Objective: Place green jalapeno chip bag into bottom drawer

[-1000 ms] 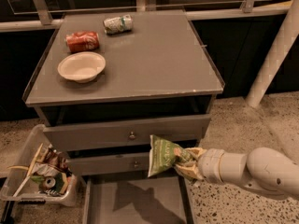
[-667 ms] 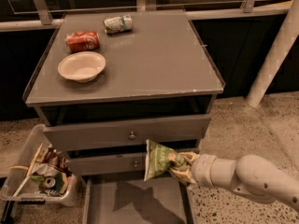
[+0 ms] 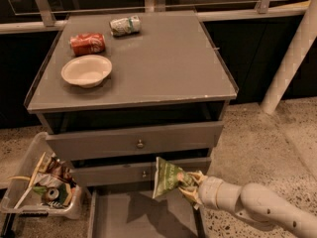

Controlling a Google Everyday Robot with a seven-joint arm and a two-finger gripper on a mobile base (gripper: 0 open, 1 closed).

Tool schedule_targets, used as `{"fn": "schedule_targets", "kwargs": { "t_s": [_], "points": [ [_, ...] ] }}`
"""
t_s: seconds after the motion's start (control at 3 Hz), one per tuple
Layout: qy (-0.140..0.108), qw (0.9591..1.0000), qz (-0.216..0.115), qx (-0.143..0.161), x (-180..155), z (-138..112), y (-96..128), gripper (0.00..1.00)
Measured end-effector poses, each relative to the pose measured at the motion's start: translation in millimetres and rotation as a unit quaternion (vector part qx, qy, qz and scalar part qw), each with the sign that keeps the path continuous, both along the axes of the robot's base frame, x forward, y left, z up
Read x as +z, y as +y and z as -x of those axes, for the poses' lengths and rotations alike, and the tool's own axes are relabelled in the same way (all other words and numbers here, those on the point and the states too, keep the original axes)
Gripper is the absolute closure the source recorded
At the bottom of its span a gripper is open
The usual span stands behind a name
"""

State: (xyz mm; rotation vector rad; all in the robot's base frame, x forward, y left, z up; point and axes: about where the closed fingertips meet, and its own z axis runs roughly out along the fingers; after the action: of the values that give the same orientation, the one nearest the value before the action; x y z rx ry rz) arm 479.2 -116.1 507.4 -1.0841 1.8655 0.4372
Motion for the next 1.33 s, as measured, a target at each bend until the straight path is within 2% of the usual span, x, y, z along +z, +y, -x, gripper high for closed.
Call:
{"fn": "schedule_targets", "kwargs": {
  "t_s": [0.33, 0.67, 1.0, 1.33],
  "points": [
    [0.009, 0.9999, -0.010, -0.003, -48.2, -5.3, -1.2, 1.00],
    [0.009, 0.9999, -0.010, -0.003, -48.3, -5.3, -1.1, 1.00],
    [0.021, 0.9997, -0.015, 0.001, -61.2, -6.9, 4.6, 1.00],
    [0.033, 0.9986, -0.028, 0.030, -91.3, -11.9, 14.7, 1.00]
  ]
}}
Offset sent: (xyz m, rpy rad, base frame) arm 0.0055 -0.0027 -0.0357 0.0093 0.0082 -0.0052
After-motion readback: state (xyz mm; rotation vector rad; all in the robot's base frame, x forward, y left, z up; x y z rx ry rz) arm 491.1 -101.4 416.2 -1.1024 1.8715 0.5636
